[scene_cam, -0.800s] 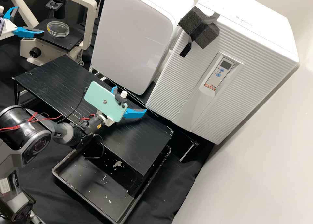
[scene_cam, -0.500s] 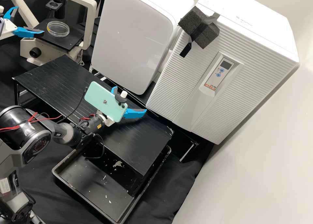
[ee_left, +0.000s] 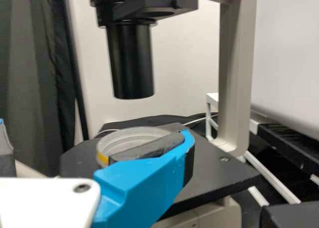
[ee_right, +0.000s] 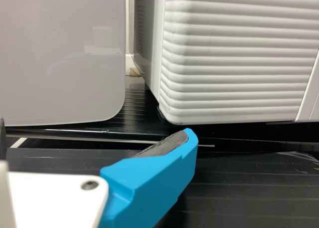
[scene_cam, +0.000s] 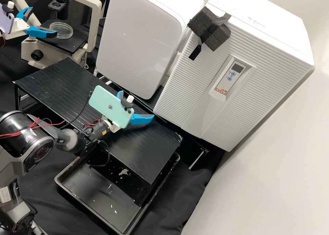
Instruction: Place the petri dish on the bench
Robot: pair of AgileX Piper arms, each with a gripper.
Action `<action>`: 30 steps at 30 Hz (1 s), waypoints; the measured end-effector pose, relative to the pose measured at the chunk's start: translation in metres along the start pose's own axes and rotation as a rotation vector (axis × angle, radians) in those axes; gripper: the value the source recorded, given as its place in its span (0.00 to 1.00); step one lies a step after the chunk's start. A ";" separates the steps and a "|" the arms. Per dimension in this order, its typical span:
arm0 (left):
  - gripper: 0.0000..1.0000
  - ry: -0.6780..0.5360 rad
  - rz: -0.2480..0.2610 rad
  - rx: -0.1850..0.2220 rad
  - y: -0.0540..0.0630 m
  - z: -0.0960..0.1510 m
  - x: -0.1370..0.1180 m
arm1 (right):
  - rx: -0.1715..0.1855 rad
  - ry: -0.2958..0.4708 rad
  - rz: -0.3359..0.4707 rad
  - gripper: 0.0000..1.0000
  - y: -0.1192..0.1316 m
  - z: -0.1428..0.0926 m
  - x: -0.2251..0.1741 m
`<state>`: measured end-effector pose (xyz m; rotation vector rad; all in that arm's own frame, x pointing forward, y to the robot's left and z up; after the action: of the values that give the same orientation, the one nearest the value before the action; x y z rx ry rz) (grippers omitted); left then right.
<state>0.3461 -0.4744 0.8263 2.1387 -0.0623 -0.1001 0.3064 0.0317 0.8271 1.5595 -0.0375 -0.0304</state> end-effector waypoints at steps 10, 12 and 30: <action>1.00 -0.026 -0.074 0.003 -0.013 0.002 0.027 | 0.000 0.000 0.000 1.00 0.000 0.000 0.000; 1.00 -0.022 -0.086 0.003 -0.015 0.001 0.032 | 0.000 0.000 0.000 1.00 0.000 0.000 0.000; 1.00 -0.012 -0.109 -0.051 -0.031 -0.004 0.057 | 0.000 0.000 0.000 1.00 0.000 0.000 0.000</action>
<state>0.4031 -0.4589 0.7995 2.0906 0.0498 -0.1770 0.3064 0.0317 0.8271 1.5595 -0.0375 -0.0304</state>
